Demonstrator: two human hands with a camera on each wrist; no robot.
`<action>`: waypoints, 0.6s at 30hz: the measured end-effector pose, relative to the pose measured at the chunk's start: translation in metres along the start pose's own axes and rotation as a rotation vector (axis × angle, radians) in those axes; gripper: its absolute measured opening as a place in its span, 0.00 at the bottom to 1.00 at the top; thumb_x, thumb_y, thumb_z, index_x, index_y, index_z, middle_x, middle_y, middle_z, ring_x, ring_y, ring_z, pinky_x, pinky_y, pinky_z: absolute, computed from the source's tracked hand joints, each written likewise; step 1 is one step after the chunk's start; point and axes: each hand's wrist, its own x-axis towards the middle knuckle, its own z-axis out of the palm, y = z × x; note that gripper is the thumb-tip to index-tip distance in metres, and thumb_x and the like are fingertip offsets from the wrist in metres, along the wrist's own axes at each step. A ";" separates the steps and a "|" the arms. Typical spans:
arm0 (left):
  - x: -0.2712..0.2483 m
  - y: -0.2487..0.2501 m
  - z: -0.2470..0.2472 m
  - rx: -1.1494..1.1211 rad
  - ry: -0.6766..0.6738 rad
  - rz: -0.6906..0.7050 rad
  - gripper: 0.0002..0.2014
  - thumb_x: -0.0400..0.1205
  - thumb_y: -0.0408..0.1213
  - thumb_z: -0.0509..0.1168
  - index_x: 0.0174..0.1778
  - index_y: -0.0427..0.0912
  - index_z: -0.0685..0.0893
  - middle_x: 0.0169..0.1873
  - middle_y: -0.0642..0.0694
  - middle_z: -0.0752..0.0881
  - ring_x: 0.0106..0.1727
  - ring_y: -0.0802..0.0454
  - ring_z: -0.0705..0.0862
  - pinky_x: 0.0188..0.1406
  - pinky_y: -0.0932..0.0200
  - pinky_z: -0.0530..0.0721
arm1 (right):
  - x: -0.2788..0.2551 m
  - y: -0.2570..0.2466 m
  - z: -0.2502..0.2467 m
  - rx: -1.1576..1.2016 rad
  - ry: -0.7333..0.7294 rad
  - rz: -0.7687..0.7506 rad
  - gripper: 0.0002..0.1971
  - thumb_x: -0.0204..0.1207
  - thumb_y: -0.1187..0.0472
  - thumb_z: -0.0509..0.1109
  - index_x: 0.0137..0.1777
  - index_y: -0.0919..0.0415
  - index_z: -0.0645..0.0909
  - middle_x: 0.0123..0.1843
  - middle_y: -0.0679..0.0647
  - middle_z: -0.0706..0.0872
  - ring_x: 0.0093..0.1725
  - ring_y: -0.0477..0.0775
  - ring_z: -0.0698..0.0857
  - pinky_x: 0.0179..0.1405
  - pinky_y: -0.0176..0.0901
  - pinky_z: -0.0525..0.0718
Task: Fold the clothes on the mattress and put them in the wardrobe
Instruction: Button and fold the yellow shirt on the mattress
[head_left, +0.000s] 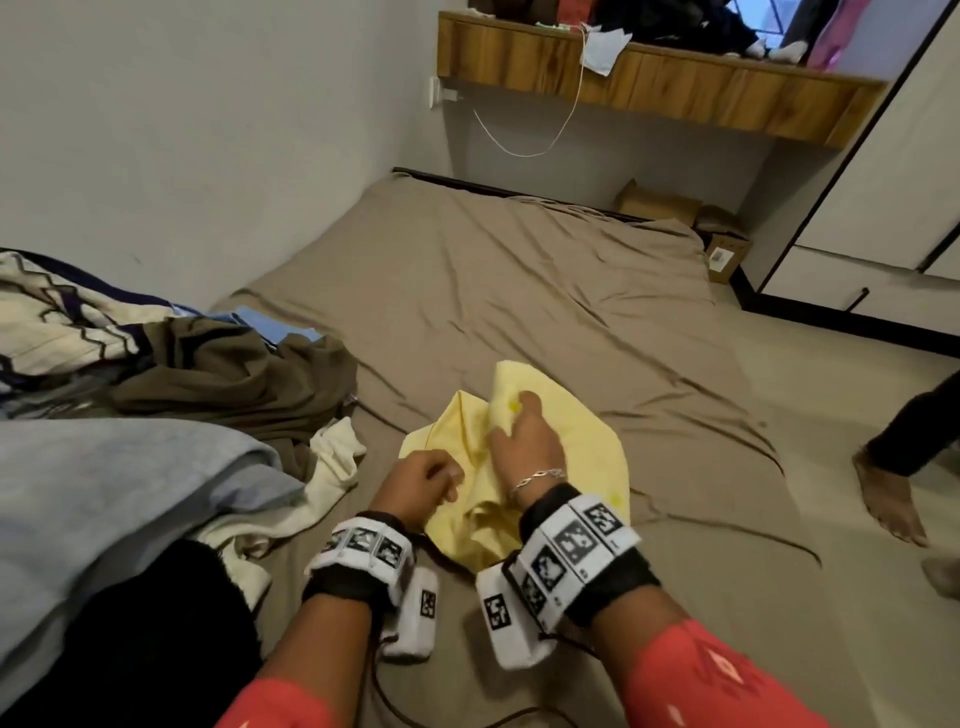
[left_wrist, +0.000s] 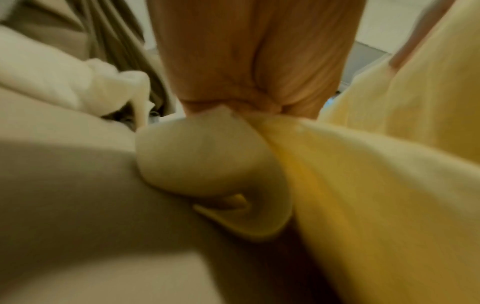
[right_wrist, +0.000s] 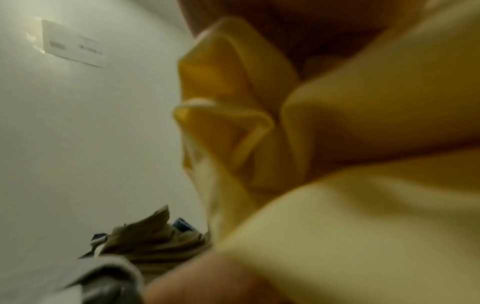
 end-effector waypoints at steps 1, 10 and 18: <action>0.000 -0.002 -0.006 -0.254 0.055 -0.086 0.15 0.86 0.34 0.55 0.34 0.45 0.79 0.18 0.54 0.80 0.20 0.63 0.76 0.24 0.69 0.73 | 0.002 -0.003 0.012 0.040 -0.078 -0.011 0.30 0.80 0.61 0.61 0.79 0.61 0.54 0.56 0.67 0.83 0.60 0.66 0.81 0.54 0.47 0.75; -0.005 0.005 -0.026 -0.340 -0.102 0.020 0.29 0.71 0.18 0.68 0.56 0.60 0.78 0.64 0.36 0.79 0.59 0.41 0.80 0.59 0.46 0.80 | -0.002 0.088 -0.045 -0.083 0.043 -0.207 0.16 0.81 0.62 0.60 0.68 0.62 0.75 0.62 0.58 0.81 0.62 0.55 0.79 0.60 0.41 0.73; -0.019 0.010 -0.027 0.548 0.012 -0.104 0.34 0.76 0.33 0.68 0.77 0.49 0.62 0.70 0.38 0.70 0.70 0.39 0.70 0.68 0.47 0.73 | 0.009 0.126 -0.018 -0.771 -0.392 -0.141 0.41 0.70 0.30 0.38 0.81 0.45 0.34 0.83 0.54 0.32 0.82 0.60 0.38 0.79 0.60 0.45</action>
